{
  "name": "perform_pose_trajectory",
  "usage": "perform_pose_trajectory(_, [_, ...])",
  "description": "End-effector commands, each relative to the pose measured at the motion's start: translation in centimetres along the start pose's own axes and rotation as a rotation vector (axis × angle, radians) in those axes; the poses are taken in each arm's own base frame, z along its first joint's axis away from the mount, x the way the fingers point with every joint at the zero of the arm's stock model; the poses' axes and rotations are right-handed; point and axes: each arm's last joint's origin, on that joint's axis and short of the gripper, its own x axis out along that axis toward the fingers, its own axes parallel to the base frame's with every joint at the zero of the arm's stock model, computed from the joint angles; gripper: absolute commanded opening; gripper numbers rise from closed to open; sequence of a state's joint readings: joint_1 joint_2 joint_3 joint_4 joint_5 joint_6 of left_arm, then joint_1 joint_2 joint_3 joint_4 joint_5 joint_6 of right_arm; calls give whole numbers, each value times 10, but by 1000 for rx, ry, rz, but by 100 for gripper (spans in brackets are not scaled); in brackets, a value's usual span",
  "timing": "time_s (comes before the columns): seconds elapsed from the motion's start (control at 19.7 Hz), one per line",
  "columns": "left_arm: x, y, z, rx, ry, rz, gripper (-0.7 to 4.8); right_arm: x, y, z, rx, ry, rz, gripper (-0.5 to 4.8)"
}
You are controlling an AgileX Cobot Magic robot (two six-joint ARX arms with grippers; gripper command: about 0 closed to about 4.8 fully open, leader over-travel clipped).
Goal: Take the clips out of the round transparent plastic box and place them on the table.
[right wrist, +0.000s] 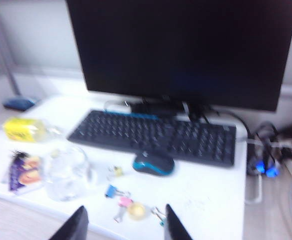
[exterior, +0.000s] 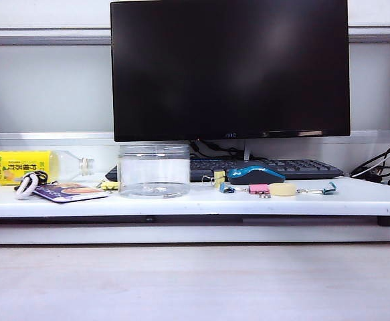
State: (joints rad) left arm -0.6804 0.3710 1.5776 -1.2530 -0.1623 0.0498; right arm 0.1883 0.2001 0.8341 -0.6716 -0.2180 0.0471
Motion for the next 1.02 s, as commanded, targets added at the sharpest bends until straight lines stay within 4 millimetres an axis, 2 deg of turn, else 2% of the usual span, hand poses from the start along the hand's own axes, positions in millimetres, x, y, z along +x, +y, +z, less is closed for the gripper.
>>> perform_pose_trajectory(0.05, [45, -10, -24, -19, -103, -37, 214, -15, 3, -7, -10, -70, 14, 198])
perform_pose_trajectory(0.2, [95, -21, -56, -12, -56, -76, 214, -17, 3, -19, -9, -64, 13, 198])
perform_pose_trajectory(0.36, [140, -29, -92, -11, -8, -33, 214, -6, -1, -37, 11, 26, -3, 198])
perform_pose_trajectory(0.56, [161, -33, -123, 7, 99, -11, 214, 6, -4, -54, 27, 101, -14, 198])
perform_pose_trajectory(0.66, [161, -33, -123, 7, 98, -14, 198, 7, -5, -56, 29, 110, -39, 194])
perform_pose_trajectory(0.71, [161, -33, -123, 11, 92, -14, 107, 7, -6, -56, 28, 112, -54, 95])
perform_pose_trajectory(0.76, [161, -33, -122, 23, 91, -14, 38, 7, -6, -56, 27, 110, -53, 24])
perform_pose_trajectory(0.81, [161, -33, -122, 41, 86, -14, 17, 7, -6, -56, 26, 106, -53, -5])
perform_pose_trajectory(1.02, [166, -34, -123, 34, 31, -13, 17, 14, -8, -58, 20, 71, -57, -6])
